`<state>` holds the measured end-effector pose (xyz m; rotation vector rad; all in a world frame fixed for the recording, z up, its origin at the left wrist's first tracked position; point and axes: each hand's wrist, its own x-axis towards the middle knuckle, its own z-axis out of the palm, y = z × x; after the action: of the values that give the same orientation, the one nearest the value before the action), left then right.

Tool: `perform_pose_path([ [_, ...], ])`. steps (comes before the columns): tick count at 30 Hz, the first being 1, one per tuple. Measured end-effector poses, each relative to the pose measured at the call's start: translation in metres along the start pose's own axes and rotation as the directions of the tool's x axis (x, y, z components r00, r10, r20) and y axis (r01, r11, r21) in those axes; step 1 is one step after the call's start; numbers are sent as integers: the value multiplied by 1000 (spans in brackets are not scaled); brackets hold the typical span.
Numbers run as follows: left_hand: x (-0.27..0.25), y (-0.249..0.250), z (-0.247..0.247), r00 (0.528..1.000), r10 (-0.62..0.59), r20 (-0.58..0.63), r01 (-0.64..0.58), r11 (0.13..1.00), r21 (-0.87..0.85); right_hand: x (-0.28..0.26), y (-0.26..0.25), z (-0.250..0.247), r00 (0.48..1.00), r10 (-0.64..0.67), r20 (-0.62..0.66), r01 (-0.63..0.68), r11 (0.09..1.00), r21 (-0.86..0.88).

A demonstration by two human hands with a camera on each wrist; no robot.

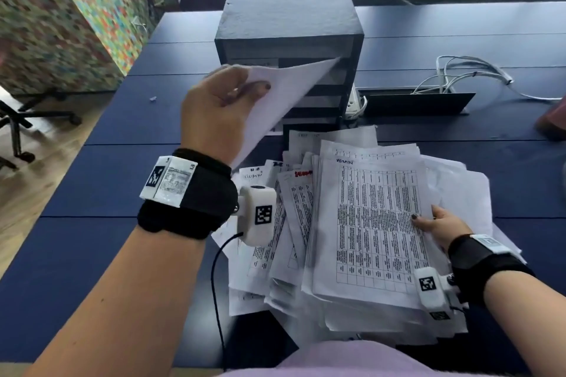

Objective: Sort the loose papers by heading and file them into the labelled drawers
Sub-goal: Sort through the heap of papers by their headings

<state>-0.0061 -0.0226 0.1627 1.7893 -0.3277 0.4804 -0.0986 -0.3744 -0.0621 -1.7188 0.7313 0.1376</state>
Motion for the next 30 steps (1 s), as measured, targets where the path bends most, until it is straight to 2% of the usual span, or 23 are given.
perform_pose_path([
  [2, -6, 13, 6, 989, 101, 111, -89, 990, -108, -4, -4, 1, 1000, 17, -7, -17, 1000, 5],
  [4, -11, 13, 11, 950, 144, 278, -97, 979, -177, -10, -9, 2, 999, 34, -26, -34, 999, 19],
  [5, -14, 9, 13, 924, 146, 354, -95, 983, -156, -13, -11, 3, 999, 33, -33, -32, 999, 35],
  [6, -18, 2, 15, 899, 118, 421, -79, 991, -109, -17, -16, 5, 998, 28, -49, -25, 998, 60],
  [8, -27, -18, 16, 860, -33, 509, 25, 999, 22, -33, -33, 10, 997, 32, -72, -25, 994, 106],
  [10, -40, -48, 15, 823, -187, 537, 132, 982, 138, -29, -29, 10, 998, 18, -55, -14, 996, 85],
  [13, -59, -92, 10, 790, -396, 468, 281, 912, 297, -19, -19, 8, 997, 47, -53, -41, 994, 103],
  [15, -70, -114, 6, 776, -513, 367, 393, 849, 354, -21, -21, 8, 995, 87, -47, -78, 982, 169],
  [16, -74, -124, 4, 756, -582, 299, 490, 807, 330, -23, -23, 9, 995, 82, -58, -70, 981, 179],
  [17, -78, -131, 2, 716, -659, 231, 609, 751, 257, -24, -24, 9, 995, 76, -65, -64, 981, 181],
  [19, -84, -138, -1, 563, -813, 148, 814, 577, 72, -28, -27, 9, 997, 33, -71, -21, 985, 169],
  [20, -86, -139, -1, 491, -861, 133, 869, 494, -8, -29, -28, 9, 999, 16, -46, -8, 984, 180],
  [22, -89, -141, -2, 397, -909, 129, 917, 386, -103, -30, -29, 10, 999, 29, -44, -21, 983, 184],
  [27, -91, -137, 0, 280, -950, 138, 951, 256, -172, -23, -21, 9, 997, 61, -37, -51, 974, 220],
  [28, -93, -138, 0, 278, -949, 149, 950, 249, -188, -24, -21, 10, 997, 67, -43, -56, 974, 219],
  [30, -95, -144, 2, 322, -934, 151, 940, 297, -168, -22, -19, 8, 997, 65, -49, -53, 977, 208],
])
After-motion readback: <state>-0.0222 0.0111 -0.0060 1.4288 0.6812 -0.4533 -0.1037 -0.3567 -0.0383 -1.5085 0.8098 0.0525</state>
